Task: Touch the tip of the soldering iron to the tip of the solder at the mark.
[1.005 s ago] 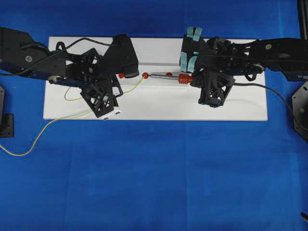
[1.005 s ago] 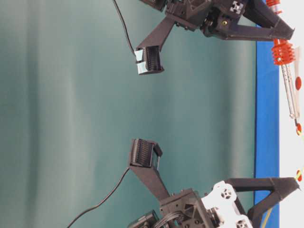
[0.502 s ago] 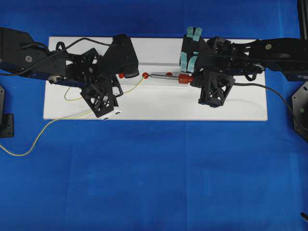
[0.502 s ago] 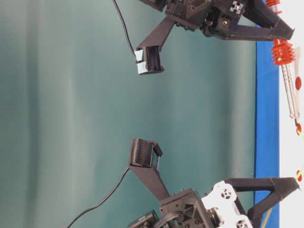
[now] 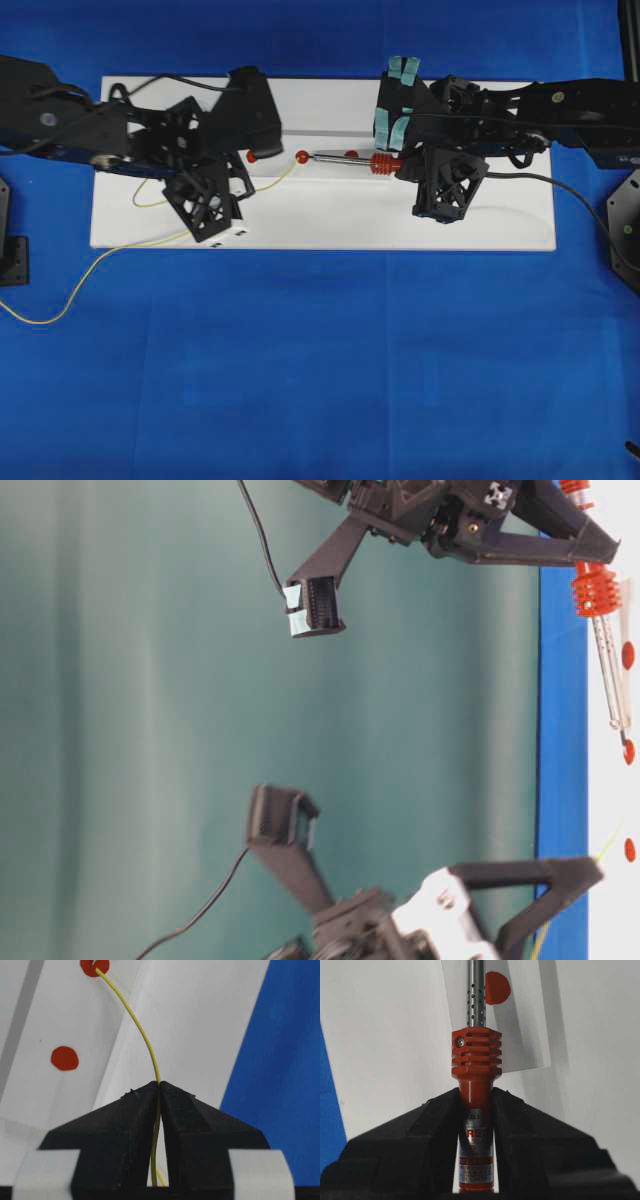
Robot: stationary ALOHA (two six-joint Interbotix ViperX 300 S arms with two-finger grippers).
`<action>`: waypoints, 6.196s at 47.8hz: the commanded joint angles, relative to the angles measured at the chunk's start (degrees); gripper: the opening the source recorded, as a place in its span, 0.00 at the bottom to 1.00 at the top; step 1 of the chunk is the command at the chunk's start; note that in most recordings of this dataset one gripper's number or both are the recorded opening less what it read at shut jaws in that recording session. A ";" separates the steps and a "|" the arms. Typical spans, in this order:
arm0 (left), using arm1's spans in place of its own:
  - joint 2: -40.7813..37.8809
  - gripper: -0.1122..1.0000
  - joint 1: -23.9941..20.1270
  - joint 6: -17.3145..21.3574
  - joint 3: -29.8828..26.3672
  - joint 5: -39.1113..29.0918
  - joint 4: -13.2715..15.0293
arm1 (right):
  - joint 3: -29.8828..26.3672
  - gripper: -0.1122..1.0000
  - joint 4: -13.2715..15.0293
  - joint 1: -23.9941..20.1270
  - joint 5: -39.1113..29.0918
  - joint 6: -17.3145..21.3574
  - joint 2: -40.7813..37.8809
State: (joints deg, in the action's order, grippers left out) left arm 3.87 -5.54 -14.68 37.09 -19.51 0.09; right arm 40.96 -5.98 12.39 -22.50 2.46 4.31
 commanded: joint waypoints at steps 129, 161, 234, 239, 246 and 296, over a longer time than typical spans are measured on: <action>-10.20 0.13 0.26 0.09 -12.04 2.11 -0.18 | 13.89 0.16 2.90 0.18 1.14 4.75 21.01; -10.55 0.13 0.09 0.35 -12.39 2.02 -0.18 | 11.60 0.16 2.90 0.35 1.23 4.75 14.15; -10.99 0.13 0.18 0.44 -13.97 0.00 -0.18 | 9.14 0.16 2.90 0.70 -0.09 4.83 10.11; -11.16 0.13 0.18 0.44 -14.24 -0.97 -0.18 | 9.05 0.16 2.90 0.70 -0.09 4.83 10.11; -11.16 0.13 0.18 0.44 -14.33 -1.14 -0.18 | 9.14 0.16 2.90 0.70 -0.09 4.83 10.11; -11.07 0.13 0.18 0.44 -14.41 -1.14 -0.18 | 9.14 0.16 2.90 0.62 -0.09 4.83 10.20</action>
State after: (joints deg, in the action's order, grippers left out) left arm -8.09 -5.27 -14.33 24.08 -20.92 0.00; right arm 51.50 -3.16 12.92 -22.76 7.21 14.06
